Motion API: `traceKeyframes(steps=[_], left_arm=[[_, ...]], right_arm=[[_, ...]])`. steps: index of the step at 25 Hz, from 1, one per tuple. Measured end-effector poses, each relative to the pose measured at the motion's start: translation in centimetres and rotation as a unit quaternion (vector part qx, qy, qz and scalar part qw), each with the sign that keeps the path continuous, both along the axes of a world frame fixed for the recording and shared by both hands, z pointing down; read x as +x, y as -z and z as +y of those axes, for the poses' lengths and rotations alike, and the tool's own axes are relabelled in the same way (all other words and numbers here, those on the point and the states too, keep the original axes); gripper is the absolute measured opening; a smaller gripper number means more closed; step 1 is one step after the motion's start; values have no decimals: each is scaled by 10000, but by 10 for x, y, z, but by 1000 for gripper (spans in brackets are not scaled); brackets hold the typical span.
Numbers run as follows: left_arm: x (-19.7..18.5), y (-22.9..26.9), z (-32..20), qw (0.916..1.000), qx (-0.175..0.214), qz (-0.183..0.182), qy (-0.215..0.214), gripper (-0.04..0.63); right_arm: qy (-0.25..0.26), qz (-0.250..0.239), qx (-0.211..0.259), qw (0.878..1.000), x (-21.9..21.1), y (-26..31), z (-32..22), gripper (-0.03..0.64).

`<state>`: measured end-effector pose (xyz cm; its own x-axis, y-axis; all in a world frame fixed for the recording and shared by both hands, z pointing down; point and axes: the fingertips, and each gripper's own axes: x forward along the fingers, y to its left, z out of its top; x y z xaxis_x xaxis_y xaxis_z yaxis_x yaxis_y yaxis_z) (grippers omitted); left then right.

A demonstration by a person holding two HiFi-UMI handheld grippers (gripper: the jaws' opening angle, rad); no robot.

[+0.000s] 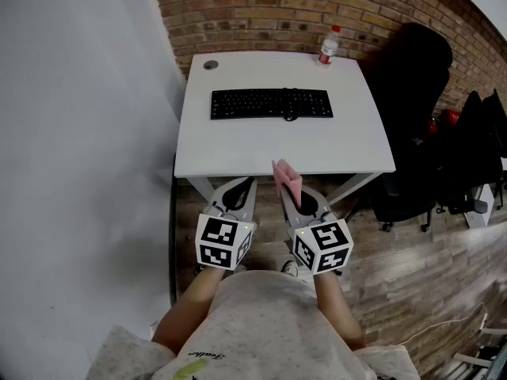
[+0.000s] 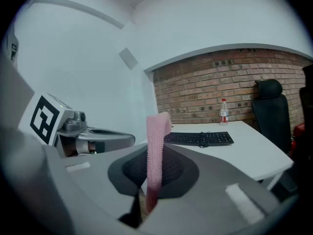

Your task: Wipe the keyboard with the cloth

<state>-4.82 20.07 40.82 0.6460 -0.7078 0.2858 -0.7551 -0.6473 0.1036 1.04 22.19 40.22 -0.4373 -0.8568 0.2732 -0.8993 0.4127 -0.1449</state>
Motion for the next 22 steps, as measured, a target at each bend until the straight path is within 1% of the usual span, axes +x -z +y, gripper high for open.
traceKeyframes(steps=[5, 11, 16, 22], left_arm=[[-19, 0, 1, 10000, -19, 53, -9, -12], [-41, 0, 1, 9998, -92, 147, 30, -12], [-55, -2, -4, 9997, -134, 200, 99, -12], [-67, -7, -21, 9993, -177, 242, 203, -12]], right_arm=[[18, 29, 18, 10000, -21, 1, 1, 20], [179, -7, 54, 9998, -48, 6, 1, 21], [263, -14, 4, 9997, -62, 4, -3, 22], [338, -20, -60, 9994, -73, -2, -20, 22]])
